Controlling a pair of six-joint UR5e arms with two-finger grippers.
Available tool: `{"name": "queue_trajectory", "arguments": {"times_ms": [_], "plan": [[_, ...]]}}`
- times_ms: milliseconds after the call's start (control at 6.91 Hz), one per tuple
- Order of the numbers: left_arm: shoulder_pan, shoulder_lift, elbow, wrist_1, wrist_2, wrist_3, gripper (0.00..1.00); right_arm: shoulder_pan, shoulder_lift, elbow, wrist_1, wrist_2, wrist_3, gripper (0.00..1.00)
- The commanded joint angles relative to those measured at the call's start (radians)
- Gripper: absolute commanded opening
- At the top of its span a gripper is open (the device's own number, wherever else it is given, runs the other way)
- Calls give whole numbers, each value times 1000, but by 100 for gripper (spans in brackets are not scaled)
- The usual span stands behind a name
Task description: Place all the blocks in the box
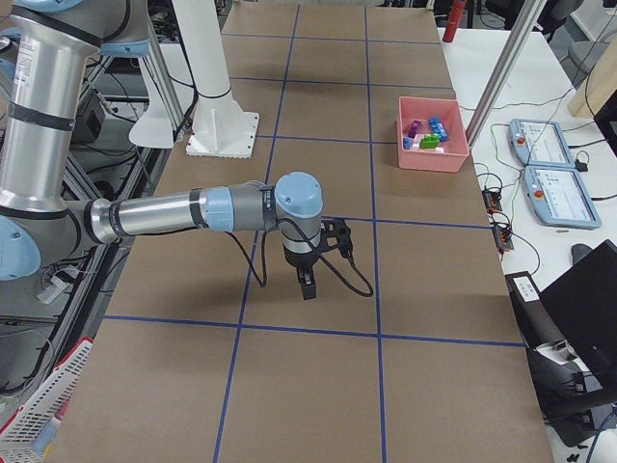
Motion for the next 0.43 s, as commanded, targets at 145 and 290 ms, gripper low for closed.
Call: {"name": "queue_trajectory", "arguments": {"times_ms": [145, 290], "plan": [[0, -2, 1, 0, 4, 0, 100, -1, 0, -2, -2, 20, 0, 100], [0, -2, 1, 0, 4, 0, 100, -1, 0, -4, -2, 20, 0, 100]]}}
